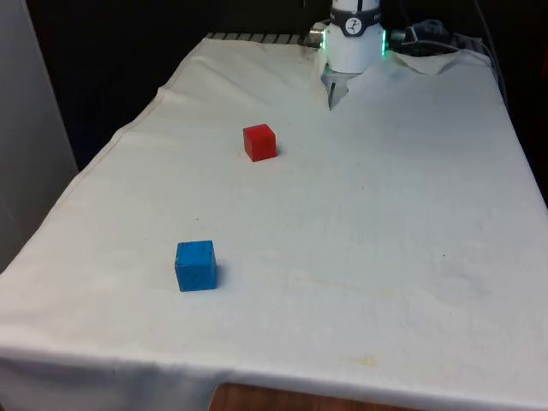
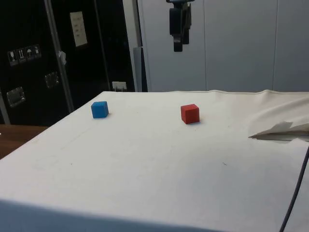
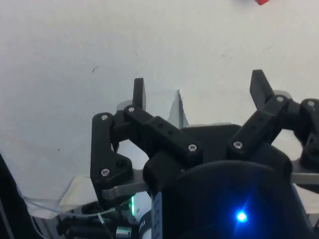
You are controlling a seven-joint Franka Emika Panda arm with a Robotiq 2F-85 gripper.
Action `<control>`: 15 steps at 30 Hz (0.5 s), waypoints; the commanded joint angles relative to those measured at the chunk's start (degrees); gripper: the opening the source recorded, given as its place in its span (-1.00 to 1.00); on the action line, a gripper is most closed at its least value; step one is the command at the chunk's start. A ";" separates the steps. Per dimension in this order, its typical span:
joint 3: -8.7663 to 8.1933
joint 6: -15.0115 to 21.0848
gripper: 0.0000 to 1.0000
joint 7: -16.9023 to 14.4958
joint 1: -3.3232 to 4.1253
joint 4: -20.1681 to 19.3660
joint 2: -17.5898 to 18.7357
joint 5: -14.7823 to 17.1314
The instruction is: Stack the two cubes.
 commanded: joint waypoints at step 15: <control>0.06 -1.89 1.00 -1.32 0.23 7.62 8.08 0.40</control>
